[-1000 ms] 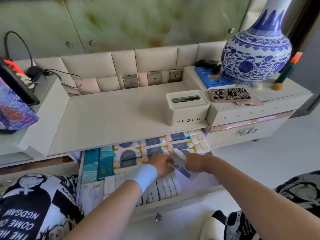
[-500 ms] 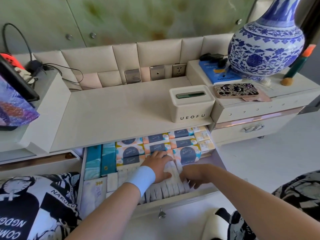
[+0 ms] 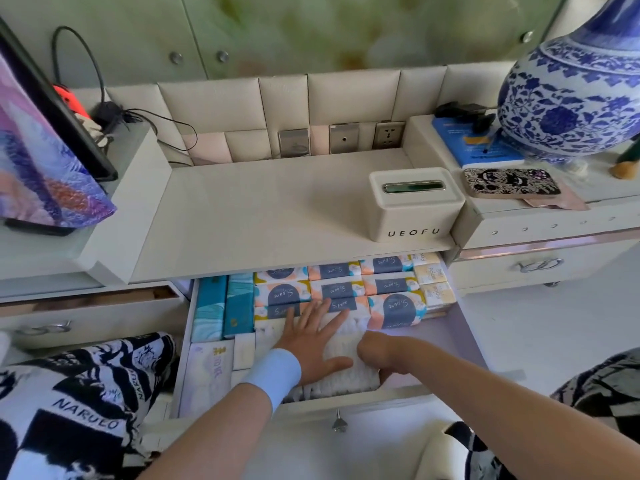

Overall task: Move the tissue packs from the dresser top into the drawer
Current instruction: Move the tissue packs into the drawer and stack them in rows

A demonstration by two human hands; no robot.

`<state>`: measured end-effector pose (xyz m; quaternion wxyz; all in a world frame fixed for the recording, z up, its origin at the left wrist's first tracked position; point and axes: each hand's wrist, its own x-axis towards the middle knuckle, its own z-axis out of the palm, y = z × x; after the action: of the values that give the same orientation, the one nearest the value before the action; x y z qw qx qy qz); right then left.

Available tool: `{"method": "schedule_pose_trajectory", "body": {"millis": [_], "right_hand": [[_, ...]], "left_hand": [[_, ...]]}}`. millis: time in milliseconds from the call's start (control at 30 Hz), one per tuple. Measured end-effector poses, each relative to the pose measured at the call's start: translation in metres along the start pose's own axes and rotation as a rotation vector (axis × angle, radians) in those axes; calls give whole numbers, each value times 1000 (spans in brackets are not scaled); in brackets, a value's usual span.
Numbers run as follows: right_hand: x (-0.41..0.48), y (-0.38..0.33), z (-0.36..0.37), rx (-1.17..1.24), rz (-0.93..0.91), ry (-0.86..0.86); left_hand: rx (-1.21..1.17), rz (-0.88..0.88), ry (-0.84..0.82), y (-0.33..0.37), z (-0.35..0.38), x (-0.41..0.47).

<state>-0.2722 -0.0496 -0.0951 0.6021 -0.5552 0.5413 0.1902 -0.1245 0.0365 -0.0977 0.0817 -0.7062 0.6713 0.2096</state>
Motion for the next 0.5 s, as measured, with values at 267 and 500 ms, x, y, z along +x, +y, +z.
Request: {"method": "schedule_pose_trajectory", "body": {"millis": [267, 500], "right_hand": [[-6, -5, -5, -168, -120, 105], [-7, 9, -15, 150, -157, 152]], "left_hand": [[-31, 245, 116, 23, -9, 13], [-36, 196, 67, 21, -25, 27]]}}
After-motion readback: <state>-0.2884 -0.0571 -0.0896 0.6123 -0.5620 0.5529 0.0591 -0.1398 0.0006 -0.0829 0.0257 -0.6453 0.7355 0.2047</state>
